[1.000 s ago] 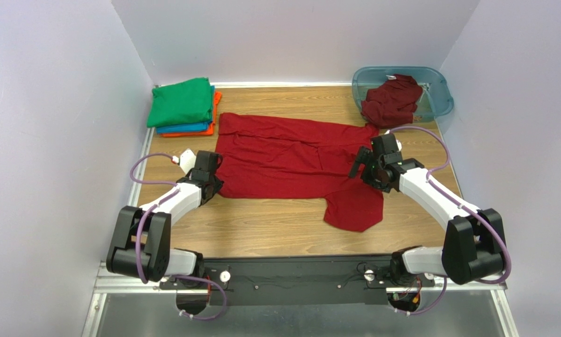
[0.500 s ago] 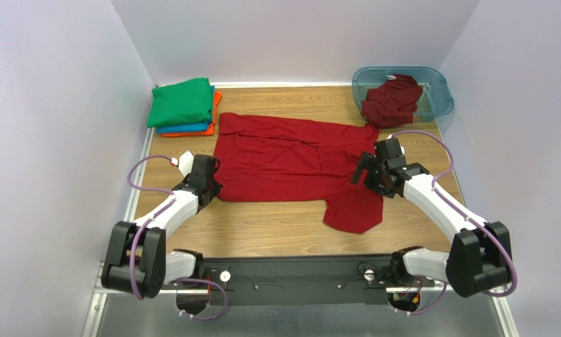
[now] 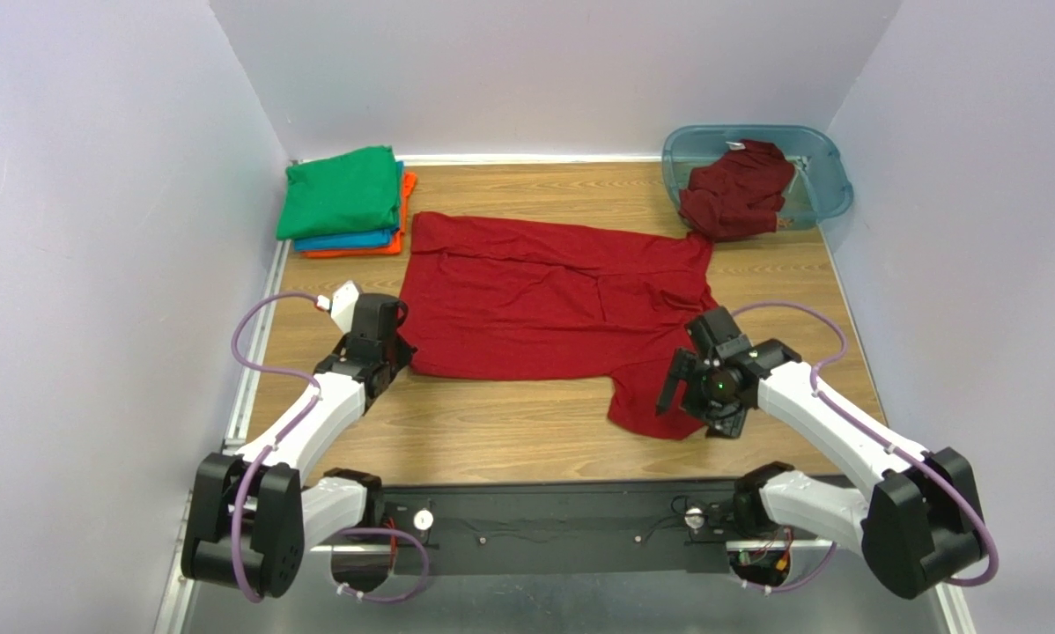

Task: Fold and stack the t-shirts
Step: Flatten the tshirt out

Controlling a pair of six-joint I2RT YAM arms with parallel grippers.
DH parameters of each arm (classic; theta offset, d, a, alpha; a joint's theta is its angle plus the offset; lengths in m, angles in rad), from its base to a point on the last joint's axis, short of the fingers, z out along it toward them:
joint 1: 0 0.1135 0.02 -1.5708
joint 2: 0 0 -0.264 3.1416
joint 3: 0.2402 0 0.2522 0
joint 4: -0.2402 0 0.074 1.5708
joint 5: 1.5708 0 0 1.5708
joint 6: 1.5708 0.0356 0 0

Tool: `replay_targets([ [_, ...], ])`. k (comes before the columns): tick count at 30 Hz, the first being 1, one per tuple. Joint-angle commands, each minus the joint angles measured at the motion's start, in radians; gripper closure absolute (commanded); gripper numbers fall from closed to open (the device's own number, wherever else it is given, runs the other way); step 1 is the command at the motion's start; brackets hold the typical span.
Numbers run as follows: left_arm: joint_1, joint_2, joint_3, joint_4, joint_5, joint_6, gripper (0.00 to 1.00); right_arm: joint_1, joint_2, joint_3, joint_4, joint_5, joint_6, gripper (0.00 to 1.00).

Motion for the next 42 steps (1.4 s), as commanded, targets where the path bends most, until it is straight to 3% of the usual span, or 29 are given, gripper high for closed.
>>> replay_targets([
  [1,0.006,-0.031,-0.023,-0.002,0.008,0.018,1.0,0.008,-0.071,-0.053,-0.087,0.005,0.14,0.03],
  [7,0.006,-0.059,-0.029,0.007,0.014,0.018,1.0,0.006,-0.096,-0.079,-0.078,0.058,0.186,0.11],
  [12,0.006,-0.066,-0.031,0.007,0.019,0.018,1.0,0.006,-0.045,-0.081,-0.028,0.136,0.194,0.31],
  [19,0.006,-0.074,-0.034,0.004,0.019,0.014,1.0,0.006,-0.008,-0.119,0.027,0.121,0.194,0.51],
  [27,0.006,-0.074,-0.031,0.0,0.017,0.013,1.0,0.005,0.029,-0.147,0.102,0.135,0.189,0.66],
  [33,0.006,-0.088,-0.032,0.01,0.023,0.013,1.0,0.006,0.033,-0.118,0.119,0.159,0.159,0.96],
  [42,0.006,-0.1,0.009,0.029,0.062,0.025,1.0,0.006,0.023,0.011,0.163,0.23,0.088,0.99],
])
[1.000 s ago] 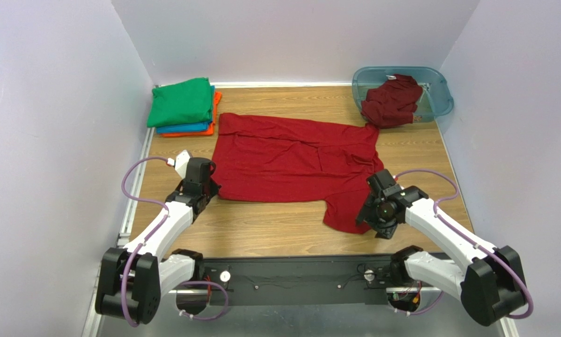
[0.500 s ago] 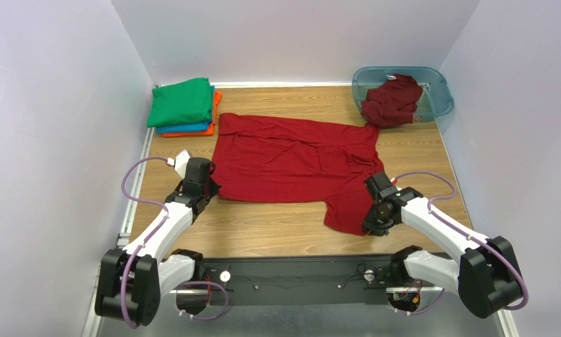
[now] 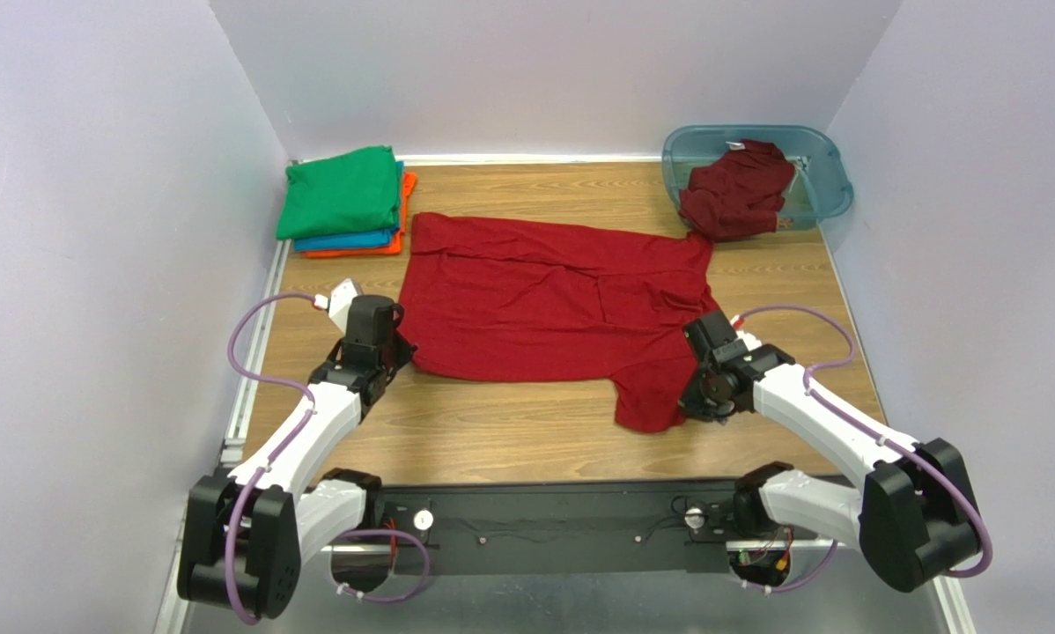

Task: Fold and stack the t-shirts
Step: Flatten the tshirt out

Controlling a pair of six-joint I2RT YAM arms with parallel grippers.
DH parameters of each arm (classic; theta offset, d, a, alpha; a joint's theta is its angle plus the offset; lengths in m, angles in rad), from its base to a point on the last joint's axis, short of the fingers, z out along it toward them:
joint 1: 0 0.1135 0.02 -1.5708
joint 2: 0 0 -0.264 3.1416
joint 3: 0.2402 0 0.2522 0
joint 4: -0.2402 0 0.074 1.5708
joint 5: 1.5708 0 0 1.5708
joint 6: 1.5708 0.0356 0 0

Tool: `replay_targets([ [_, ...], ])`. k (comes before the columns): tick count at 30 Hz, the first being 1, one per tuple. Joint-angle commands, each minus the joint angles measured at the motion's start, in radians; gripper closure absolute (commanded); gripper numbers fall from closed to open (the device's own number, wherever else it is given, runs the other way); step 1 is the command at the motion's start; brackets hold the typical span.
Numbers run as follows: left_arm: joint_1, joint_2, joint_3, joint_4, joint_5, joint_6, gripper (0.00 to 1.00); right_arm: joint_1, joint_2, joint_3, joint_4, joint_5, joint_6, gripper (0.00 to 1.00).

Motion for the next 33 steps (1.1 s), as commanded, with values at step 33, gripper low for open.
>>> replay_targets([
  [33,0.006,-0.422,0.803,-0.123,0.077,0.131,1.0,0.001,-0.179,1.117,0.049,0.217,-0.381,0.99],
])
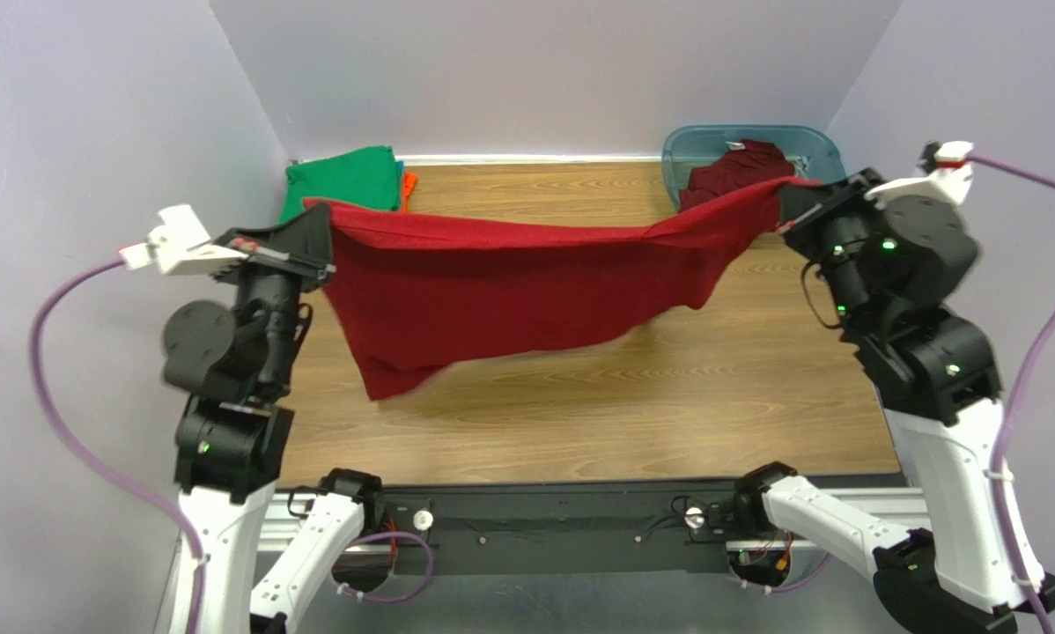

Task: Fold and stack the t-shirts
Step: Flatten the tshirt out

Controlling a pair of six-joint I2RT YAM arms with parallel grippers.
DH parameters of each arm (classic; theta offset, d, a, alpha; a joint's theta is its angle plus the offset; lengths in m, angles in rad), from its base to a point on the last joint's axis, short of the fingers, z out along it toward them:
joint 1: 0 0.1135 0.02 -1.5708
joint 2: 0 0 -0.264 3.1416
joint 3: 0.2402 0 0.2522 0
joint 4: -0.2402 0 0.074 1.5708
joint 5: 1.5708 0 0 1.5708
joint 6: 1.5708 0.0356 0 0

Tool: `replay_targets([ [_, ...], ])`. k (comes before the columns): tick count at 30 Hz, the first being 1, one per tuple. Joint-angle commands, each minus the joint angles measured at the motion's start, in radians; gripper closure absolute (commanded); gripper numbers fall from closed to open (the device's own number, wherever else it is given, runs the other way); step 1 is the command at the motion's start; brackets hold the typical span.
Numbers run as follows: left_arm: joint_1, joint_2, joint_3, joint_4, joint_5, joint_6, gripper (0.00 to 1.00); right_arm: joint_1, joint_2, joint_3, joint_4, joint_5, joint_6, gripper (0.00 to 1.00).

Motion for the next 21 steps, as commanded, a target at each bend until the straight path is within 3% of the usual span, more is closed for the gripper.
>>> replay_targets([
  [1,0.006,-0.042,0.12,0.008,0.049,0.046,1.0,0.003,-0.011,0.158,0.006,-0.125,-0.074,0.99],
  [9,0.006,-0.085,0.35,-0.046,0.165,0.06,1.0,0.003,-0.032,0.448,-0.031,-0.26,-0.112,0.99],
  [21,0.006,-0.082,0.582,-0.129,0.27,0.054,1.0,0.003,-0.032,0.674,-0.055,-0.373,-0.126,0.99],
])
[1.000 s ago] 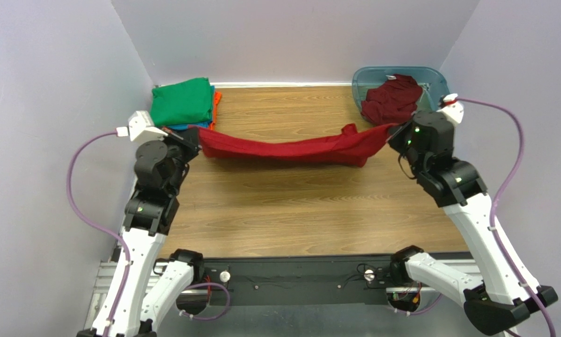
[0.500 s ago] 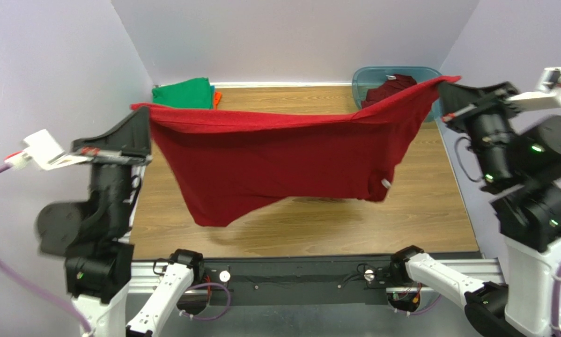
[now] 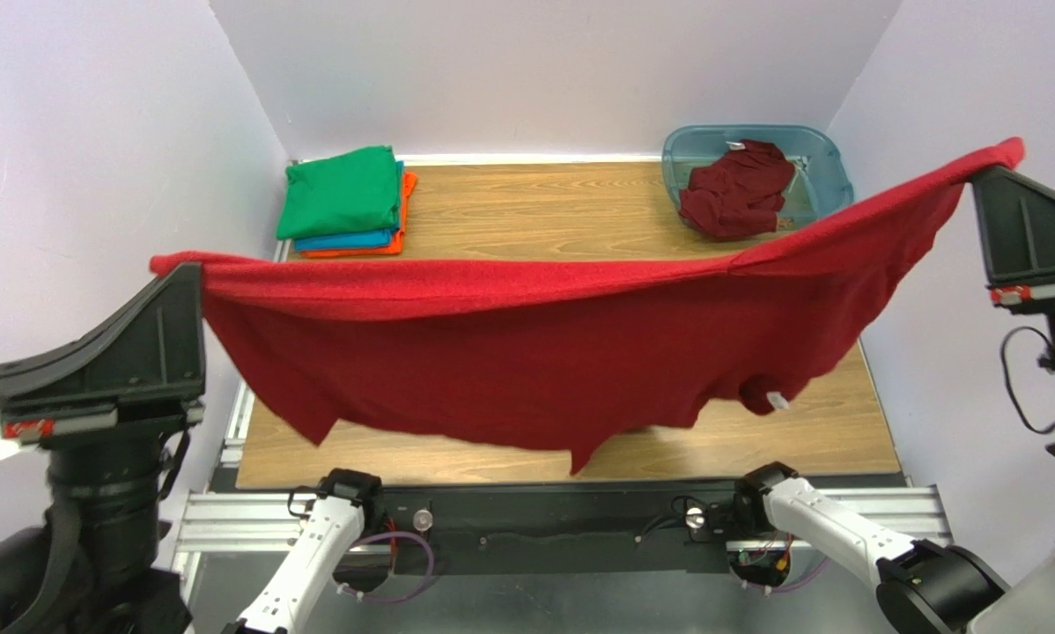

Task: Fold and stack the t-shirts
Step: Flatten the tshirt out

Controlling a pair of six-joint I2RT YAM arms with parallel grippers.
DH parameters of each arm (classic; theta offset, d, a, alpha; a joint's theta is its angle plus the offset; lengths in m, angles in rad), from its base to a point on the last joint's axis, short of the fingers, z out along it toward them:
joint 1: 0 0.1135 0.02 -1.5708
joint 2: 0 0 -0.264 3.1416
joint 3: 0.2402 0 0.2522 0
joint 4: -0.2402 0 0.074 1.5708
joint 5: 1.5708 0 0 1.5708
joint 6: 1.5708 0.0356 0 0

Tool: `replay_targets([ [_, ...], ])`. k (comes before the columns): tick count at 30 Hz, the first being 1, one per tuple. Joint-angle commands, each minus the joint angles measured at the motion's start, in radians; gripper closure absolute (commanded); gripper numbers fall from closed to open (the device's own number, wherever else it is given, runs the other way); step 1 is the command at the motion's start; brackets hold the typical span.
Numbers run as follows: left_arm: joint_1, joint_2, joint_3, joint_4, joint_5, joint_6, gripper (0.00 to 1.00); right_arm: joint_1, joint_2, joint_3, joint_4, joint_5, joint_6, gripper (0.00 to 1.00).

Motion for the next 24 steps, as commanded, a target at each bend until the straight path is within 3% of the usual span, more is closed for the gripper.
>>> replay_targets([
  [1,0.006,0.009,0.075,-0.032,0.07,0.015,1.0,0.003,0.012,0.082,-0.016,-0.049,-0.028,0.99],
  [9,0.006,0.015,0.065,-0.033,0.078,0.009,1.0,0.003,0.057,0.148,-0.016,0.003,-0.065,0.99],
  [14,0.006,0.045,-0.055,0.006,0.023,0.02,1.0,0.003,0.144,0.082,-0.005,0.161,-0.122,0.99],
  [16,0.006,0.068,-0.144,0.031,-0.035,0.021,1.0,0.004,0.199,0.053,0.002,0.296,-0.137,0.99],
  [20,0.006,0.136,-0.318,0.083,-0.125,0.02,1.0,0.003,0.273,-0.094,0.082,0.484,-0.185,0.99],
  [23,0.006,0.208,-0.461,0.118,-0.209,0.0,1.0,0.003,0.311,-0.336,0.201,0.557,-0.191,0.99],
  [24,0.006,0.225,-0.503,0.143,-0.226,-0.005,1.0,0.003,0.321,-0.337,0.226,0.569,-0.19,0.99],
])
